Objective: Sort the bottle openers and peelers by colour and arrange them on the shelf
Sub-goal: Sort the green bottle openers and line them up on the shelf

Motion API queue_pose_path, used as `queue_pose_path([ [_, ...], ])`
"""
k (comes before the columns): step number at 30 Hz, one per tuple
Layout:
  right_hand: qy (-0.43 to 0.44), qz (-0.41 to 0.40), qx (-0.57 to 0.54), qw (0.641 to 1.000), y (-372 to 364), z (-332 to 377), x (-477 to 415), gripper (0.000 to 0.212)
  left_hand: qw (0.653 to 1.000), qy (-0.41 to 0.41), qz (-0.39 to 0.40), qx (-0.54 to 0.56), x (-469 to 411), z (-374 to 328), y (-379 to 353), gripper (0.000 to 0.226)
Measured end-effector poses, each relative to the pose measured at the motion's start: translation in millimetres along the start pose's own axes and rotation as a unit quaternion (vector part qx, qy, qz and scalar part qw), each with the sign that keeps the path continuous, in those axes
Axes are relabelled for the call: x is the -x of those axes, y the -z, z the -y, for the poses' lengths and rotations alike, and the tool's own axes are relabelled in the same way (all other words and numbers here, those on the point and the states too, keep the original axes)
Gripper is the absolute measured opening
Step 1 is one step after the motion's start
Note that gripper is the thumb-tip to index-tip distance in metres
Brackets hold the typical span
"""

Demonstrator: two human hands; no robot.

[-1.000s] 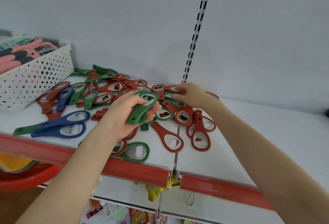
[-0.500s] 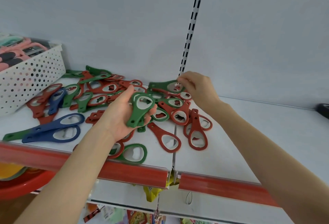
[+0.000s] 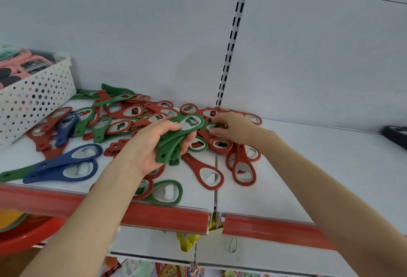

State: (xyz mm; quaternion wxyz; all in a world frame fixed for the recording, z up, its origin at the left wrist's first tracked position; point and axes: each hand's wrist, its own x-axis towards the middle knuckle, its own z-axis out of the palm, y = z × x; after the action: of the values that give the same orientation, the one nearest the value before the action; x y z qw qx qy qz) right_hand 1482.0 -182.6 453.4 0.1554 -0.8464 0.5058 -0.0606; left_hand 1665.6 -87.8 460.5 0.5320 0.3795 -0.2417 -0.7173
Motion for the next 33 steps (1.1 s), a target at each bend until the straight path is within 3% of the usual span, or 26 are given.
queue_pose_path([
  [3,-0.029,-0.027,-0.024,0.999,1.4,2.0,-2.5,0.042,1.0,-0.007,0.009,0.017,0.5,0.3,1.5,0.03],
  [7,-0.05,-0.121,-0.127,0.983,6.9,-2.2,-3.0,0.02,1.0,-0.006,0.02,0.004,3.7,-2.4,9.5,0.036],
  [10,-0.028,-0.186,-0.244,0.951,22.6,4.5,5.1,0.016,1.0,-0.022,0.007,0.016,4.9,-6.5,16.9,0.031],
  [13,0.033,-0.108,-0.342,0.933,47.1,23.7,17.7,0.014,1.0,-0.008,0.023,0.005,6.3,-10.3,19.2,0.027],
  [15,0.085,-0.001,-0.314,0.946,52.9,44.6,22.7,0.014,0.998,0.013,0.054,-0.016,7.2,-10.8,20.2,0.051],
  [17,0.123,0.05,-0.294,0.947,43.9,63.4,19.6,0.014,0.996,0.019,0.074,-0.042,10.5,-9.8,19.2,0.056],
  [21,0.127,-0.052,-0.321,0.937,20.1,80.8,3.1,0.015,0.997,0.018,0.076,-0.028,20.1,-10.6,27.2,0.033],
  [23,0.092,-0.091,-0.258,0.957,13.0,76.2,-3.4,0.018,0.998,0.014,0.067,-0.006,23.3,-14.0,35.7,0.033],
  [25,0.046,-0.042,-0.111,0.992,3.4,67.6,-8.1,0.031,0.999,0.003,0.046,0.017,24.5,-17.9,43.5,0.037],
  [27,0.018,0.022,-0.002,1.0,-6.7,63.1,-9.0,0.042,0.999,-0.015,0.03,0.038,24.8,-21.1,48.7,0.04],
  [33,-0.003,0.014,-0.029,0.999,-8.7,67.9,-14.2,0.042,0.998,-0.038,0.017,0.044,22.9,-22.1,56.5,0.055],
])
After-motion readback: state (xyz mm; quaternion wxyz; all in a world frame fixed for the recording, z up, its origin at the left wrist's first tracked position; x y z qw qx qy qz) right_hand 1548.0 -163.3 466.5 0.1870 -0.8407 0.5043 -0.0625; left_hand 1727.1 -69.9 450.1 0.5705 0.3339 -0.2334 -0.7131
